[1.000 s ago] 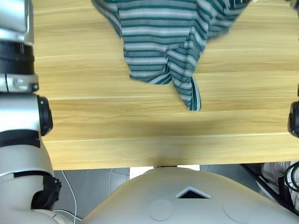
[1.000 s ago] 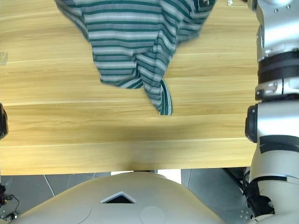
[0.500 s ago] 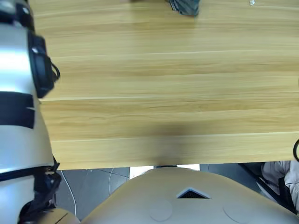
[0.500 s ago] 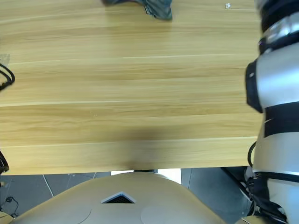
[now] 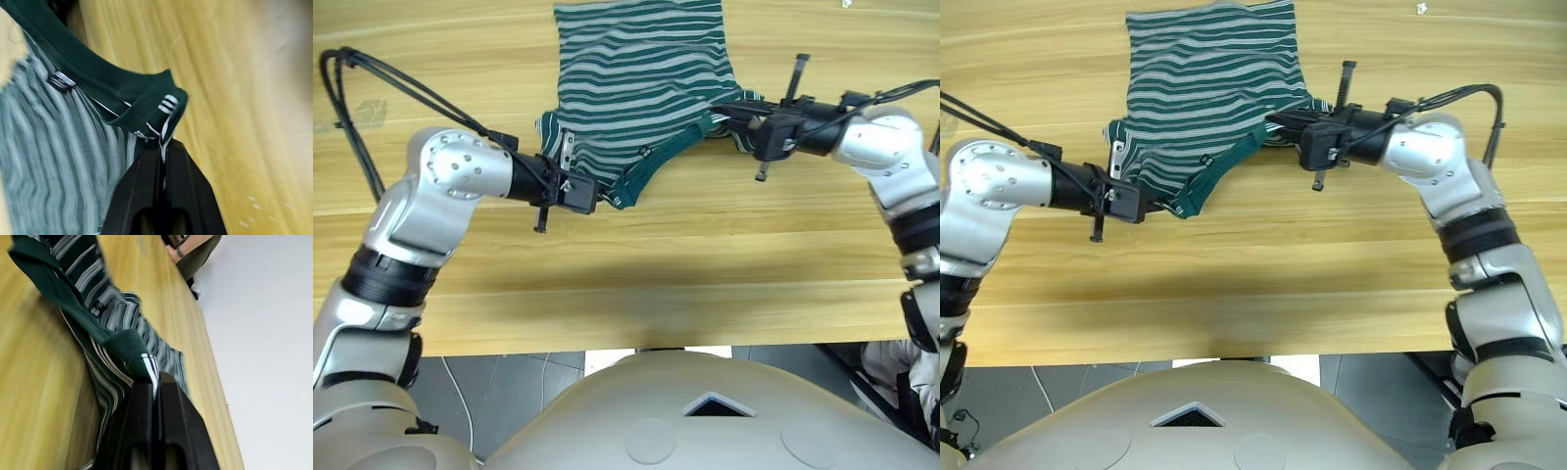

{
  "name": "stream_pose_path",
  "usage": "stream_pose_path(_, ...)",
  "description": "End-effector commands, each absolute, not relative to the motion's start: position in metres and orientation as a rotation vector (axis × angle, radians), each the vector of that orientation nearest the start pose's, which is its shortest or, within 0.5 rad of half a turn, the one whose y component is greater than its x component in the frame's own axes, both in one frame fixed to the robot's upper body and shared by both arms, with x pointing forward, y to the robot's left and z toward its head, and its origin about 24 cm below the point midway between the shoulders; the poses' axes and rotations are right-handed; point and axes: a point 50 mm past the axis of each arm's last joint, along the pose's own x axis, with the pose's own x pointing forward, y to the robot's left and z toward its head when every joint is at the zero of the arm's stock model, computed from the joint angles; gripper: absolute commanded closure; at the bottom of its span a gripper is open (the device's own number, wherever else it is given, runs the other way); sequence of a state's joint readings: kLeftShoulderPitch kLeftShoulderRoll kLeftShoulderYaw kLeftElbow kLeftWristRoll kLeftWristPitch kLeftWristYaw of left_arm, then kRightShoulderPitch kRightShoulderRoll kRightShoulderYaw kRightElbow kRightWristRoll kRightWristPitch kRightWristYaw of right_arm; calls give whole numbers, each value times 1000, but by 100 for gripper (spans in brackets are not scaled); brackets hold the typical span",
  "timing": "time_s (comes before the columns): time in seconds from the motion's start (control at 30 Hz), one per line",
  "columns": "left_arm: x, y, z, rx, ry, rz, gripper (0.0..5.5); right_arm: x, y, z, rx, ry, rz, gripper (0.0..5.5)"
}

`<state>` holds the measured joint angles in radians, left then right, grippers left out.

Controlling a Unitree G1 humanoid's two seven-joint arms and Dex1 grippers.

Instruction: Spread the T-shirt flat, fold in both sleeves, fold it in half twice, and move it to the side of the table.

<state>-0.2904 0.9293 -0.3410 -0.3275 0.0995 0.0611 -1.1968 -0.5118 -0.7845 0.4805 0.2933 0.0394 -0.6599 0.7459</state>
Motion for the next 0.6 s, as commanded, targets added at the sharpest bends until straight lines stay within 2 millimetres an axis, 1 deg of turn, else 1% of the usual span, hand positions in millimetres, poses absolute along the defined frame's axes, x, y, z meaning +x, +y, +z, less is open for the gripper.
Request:
stream_pose_path(0.03, 179, 167, 131, 1219, 329, -1572, 549, 218, -173, 109, -942, -86, 1555, 550)
stream_pose_path(0.1, 159, 168, 116, 1194, 396, -1641, 549, 200, -174, 100, -909, 12, 1636, 550)
stream_pose_path(0.17, 146, 172, 102, 1178, 454, -1666, 549, 186, -175, 93, -870, 98, 1687, 550)
stream_pose_path(0.27, 140, 179, 92, 1193, 497, -1653, 549, 172, -174, 86, -825, 165, 1718, 550)
stream_pose_path(0.37, 141, 185, 88, 1232, 510, -1632, 549, 167, -172, 81, -795, 181, 1720, 550)
stream_pose_path(0.4, 142, 187, 87, 1249, 509, -1626, 522, 164, -172, 79, -780, 190, 1724, 550)
stream_pose_path(0.47, 142, 188, 86, 1263, 500, -1622, 499, 160, -171, 77, -756, 203, 1727, 550)
stream_pose_path(0.5, 141, 189, 86, 1265, 499, -1629, 479, 157, -171, 76, -735, 221, 1736, 550)
stream_pose_path(0.6, 137, 190, 91, 1255, 499, -1656, 436, 149, -172, 74, -683, 278, 1772, 550)
